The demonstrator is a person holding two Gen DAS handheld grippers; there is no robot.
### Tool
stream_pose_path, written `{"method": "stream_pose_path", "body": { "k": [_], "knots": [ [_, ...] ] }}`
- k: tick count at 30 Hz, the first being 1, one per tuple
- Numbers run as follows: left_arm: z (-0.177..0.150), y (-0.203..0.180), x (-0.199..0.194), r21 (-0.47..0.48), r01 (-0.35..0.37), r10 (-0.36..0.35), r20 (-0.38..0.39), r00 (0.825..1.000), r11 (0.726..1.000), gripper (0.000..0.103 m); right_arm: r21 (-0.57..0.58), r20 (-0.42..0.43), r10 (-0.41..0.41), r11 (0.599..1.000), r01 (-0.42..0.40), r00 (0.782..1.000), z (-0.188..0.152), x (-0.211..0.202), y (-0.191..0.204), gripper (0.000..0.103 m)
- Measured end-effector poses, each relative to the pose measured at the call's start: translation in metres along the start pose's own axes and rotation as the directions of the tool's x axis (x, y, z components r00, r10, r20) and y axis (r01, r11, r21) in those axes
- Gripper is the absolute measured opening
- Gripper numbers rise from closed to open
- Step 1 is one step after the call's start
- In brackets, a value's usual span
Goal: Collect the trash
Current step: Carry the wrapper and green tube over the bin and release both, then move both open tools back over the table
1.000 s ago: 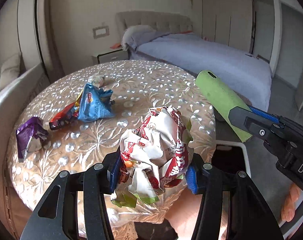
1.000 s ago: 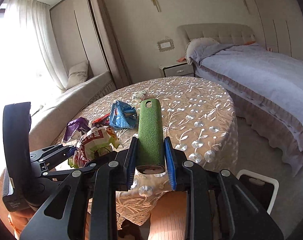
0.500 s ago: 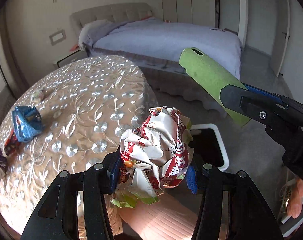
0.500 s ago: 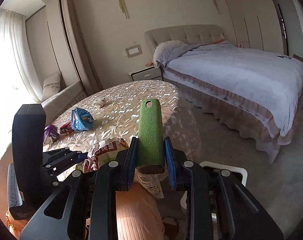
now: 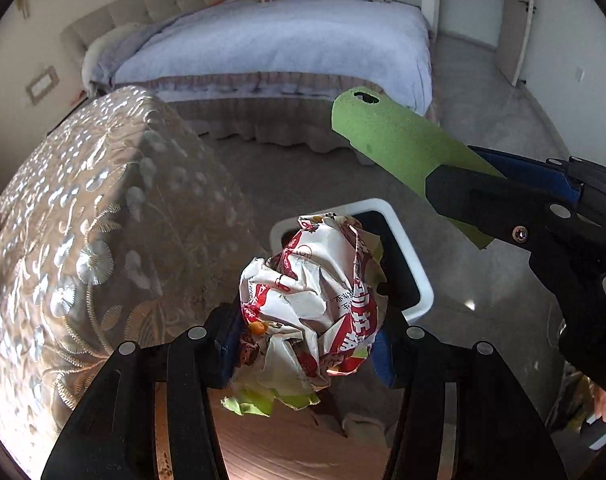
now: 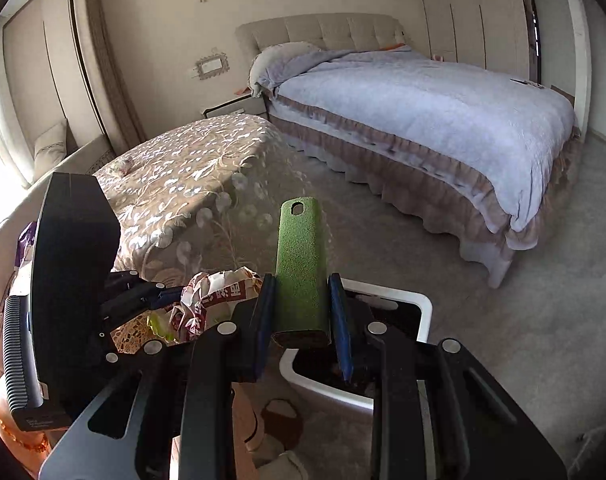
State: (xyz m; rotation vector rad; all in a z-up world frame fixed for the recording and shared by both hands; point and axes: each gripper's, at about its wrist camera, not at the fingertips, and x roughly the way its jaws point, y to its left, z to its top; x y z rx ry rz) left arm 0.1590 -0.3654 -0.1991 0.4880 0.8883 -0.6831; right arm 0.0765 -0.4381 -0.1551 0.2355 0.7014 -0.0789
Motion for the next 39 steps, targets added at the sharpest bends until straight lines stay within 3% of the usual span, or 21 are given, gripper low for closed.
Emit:
{"method": "stream_pose_path", "body": {
  "k": [14,19,26,27,28,29,30,32,34,39],
  "knots": [
    [0.008,-0.006,0.074,0.001,0.058,-0.057,-0.139,0.989,0.998,0.051,-0.080,-0.128,-0.076,0.995,0.066,0.989,-0.013,0.057,-0.027,0.028],
    [0.010,-0.011,0.114,0.016,0.076,-0.070,-0.219,0.973,0.997,0.051,-0.107,-0.211,-0.119,0.989,0.098,0.970,-0.024,0.086,-0.042,0.028],
    [0.011,-0.016,0.149,-0.001,0.108,-0.104,-0.279,0.955,0.994,0.053,-0.061,-0.329,-0.117,0.993,0.103,0.937,-0.035,0.124,-0.066,0.028],
    [0.013,-0.012,0.156,-0.023,0.113,-0.115,-0.283,0.952,0.993,0.064,-0.067,-0.357,-0.124,0.992,0.107,0.926,-0.037,0.131,-0.068,0.028],
    [0.012,-0.010,0.161,-0.044,0.109,-0.117,-0.296,0.948,0.993,0.092,-0.080,-0.388,-0.138,0.990,0.115,0.911,-0.040,0.137,-0.070,0.029],
    [0.011,-0.010,0.167,-0.033,0.079,-0.086,-0.319,0.944,0.996,0.099,-0.076,-0.394,-0.155,0.988,0.135,0.906,-0.041,0.140,-0.074,0.041],
    [0.008,-0.011,0.170,-0.012,0.065,-0.065,-0.328,0.943,0.998,0.099,-0.063,-0.404,-0.177,0.984,0.165,0.898,-0.042,0.144,-0.079,0.070],
    [0.004,-0.012,0.175,-0.008,0.076,-0.074,-0.341,0.937,0.997,0.098,-0.031,-0.434,-0.177,0.983,0.181,0.883,-0.043,0.149,-0.088,0.099],
    [0.000,-0.010,0.176,-0.025,0.096,-0.098,-0.352,0.931,0.995,0.098,-0.016,-0.445,-0.177,0.982,0.190,0.878,-0.044,0.151,-0.094,0.098],
    [0.002,-0.013,0.173,-0.018,0.097,-0.097,-0.336,0.937,0.995,0.098,-0.038,-0.441,-0.211,0.976,0.216,0.873,-0.047,0.150,-0.092,0.098]
  ]
}}
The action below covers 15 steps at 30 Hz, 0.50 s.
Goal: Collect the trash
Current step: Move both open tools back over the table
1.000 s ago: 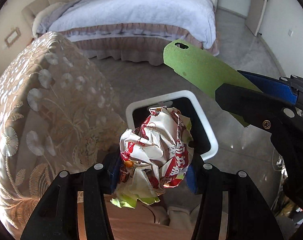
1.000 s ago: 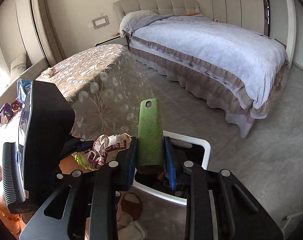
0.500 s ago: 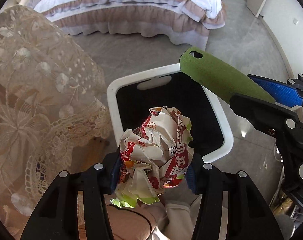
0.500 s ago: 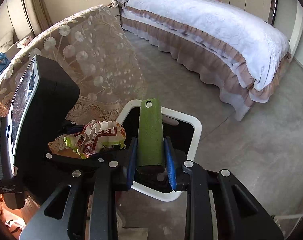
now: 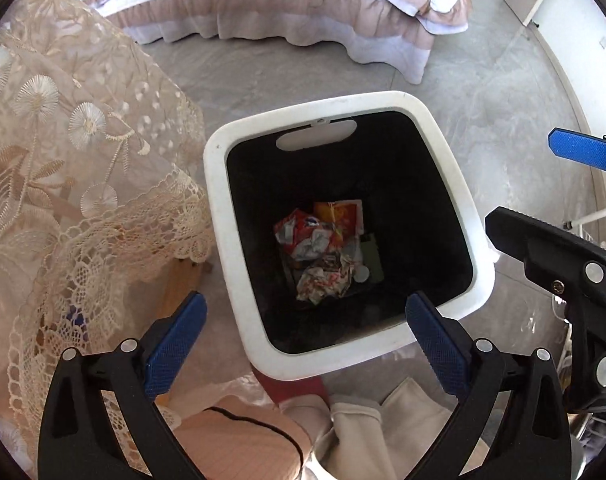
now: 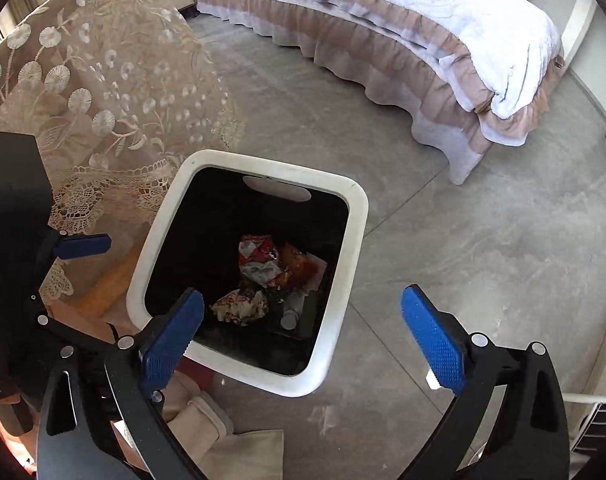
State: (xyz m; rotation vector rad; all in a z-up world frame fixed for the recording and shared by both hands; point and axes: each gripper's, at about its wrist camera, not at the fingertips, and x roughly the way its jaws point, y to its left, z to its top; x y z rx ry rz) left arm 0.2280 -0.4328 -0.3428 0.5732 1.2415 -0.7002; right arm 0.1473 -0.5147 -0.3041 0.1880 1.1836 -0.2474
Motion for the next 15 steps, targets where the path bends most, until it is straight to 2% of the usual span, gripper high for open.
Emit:
{"method": "stream_pose_path", "body": {
  "k": [9,15],
  "knots": [
    [-0.009,-0.006,-0.040,0.014,-0.007,0.006,0.087,0.996,1.000,0.098,-0.081,0.099,-0.026,0.996,0.034,0.995,0.000,-0.033,0.013,0.098],
    [-0.022,-0.004,-0.083,-0.008,-0.049,0.050,0.178,0.983,0.999,0.098,-0.104,0.224,-0.034,0.993,0.058,0.974,0.001,-0.079,0.026,0.098]
  ]
}}
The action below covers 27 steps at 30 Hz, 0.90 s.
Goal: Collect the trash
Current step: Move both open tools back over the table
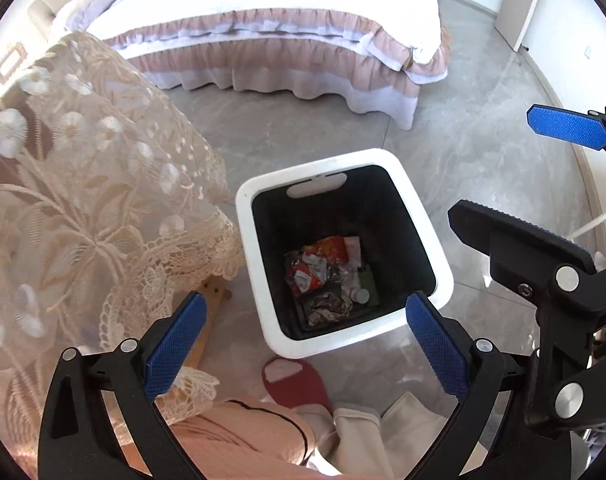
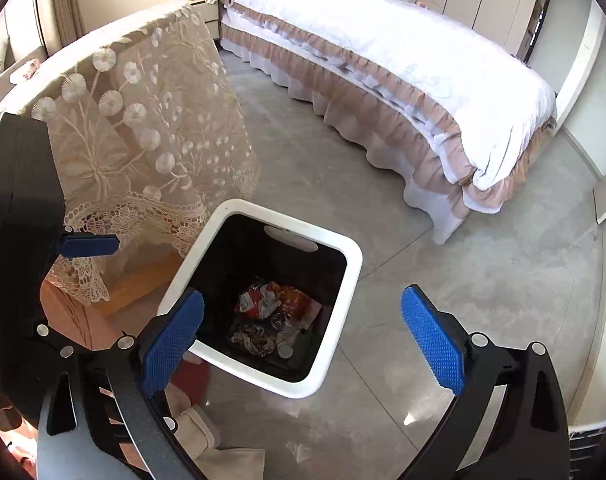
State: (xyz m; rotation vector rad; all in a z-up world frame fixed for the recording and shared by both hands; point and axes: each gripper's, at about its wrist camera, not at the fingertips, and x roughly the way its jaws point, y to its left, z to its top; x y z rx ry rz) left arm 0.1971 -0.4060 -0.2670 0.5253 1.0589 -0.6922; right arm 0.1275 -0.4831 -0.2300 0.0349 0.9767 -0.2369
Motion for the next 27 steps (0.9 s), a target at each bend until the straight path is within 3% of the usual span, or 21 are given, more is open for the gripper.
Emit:
{"method": "stream_pose_path", "body": {
  "k": [6,12,13,16,19,27],
  "knots": [
    [-0.013,0.018,-0.050,-0.078,-0.046,0.053,0.095,0.994,0.996,0.098,-0.005,0.141,-0.020,1.000,0.020,0.990,0.010,-0.042,0.012,0.098],
    [-0.027,0.041,-0.105,-0.178,-0.119,0.156,0.210,0.965,0.977,0.098,-0.016,0.282,-0.018,1.000,0.024,0.959,0.020,-0.076,0.026,0.098],
    [-0.028,0.046,-0.112,-0.196,-0.132,0.176,0.224,0.959,0.972,0.098,-0.021,0.291,-0.008,1.000,0.015,0.957,0.022,-0.079,0.028,0.098],
    [-0.034,0.059,-0.132,-0.248,-0.080,0.147,0.264,0.953,0.966,0.098,-0.014,0.314,0.026,1.000,-0.023,0.949,0.031,-0.086,0.035,0.098],
    [-0.040,0.066,-0.148,-0.272,-0.151,0.230,0.287,0.930,0.950,0.098,0.006,0.340,0.083,0.996,-0.090,0.937,0.037,-0.096,0.042,0.098],
    [-0.063,0.096,-0.181,-0.362,-0.185,0.314,0.339,0.887,0.914,0.098,-0.019,0.365,0.174,0.984,-0.180,0.914,0.052,-0.111,0.081,0.098]
  ]
}}
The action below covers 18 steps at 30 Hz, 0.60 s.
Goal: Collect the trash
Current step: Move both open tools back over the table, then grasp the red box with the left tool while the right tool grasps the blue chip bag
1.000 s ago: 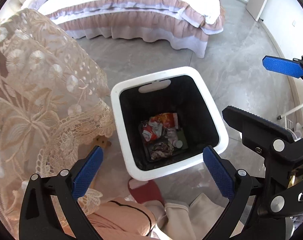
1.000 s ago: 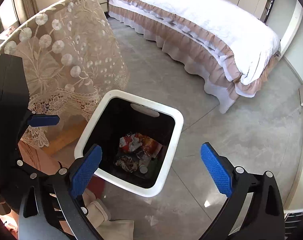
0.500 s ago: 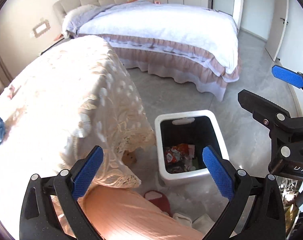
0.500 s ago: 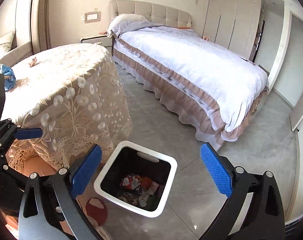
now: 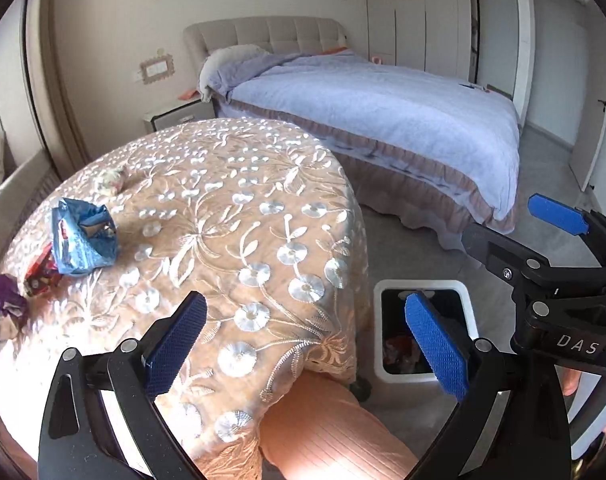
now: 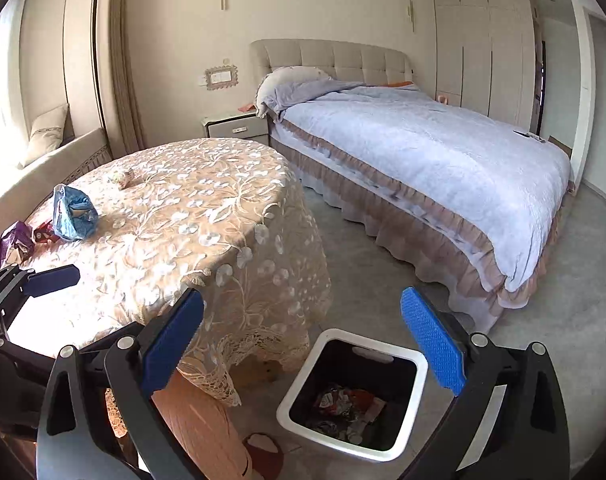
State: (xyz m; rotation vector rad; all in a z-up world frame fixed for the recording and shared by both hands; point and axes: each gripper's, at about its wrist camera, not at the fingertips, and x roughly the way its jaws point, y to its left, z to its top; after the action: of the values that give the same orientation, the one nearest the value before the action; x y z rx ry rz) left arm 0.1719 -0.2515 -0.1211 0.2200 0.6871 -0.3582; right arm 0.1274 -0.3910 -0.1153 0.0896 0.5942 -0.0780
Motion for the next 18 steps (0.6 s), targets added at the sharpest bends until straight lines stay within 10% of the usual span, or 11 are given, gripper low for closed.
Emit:
{"method": "stream_pose_path", "body": {
  "k": [11,18],
  "knots": [
    [-0.014,0.097,-0.017,-0.117,-0.194,0.197,0.011,0.980,0.974,0.098,-0.115,-0.003,0.147,0.983,-0.146,0.989,0.021,0.021,0.077,0.098],
    [-0.017,0.171,-0.023,-0.167,-0.343,0.344,-0.021,0.939,0.924,0.098,-0.202,-0.029,0.226,0.953,-0.228,0.974,0.032,0.040,0.132,0.098]
  ]
}}
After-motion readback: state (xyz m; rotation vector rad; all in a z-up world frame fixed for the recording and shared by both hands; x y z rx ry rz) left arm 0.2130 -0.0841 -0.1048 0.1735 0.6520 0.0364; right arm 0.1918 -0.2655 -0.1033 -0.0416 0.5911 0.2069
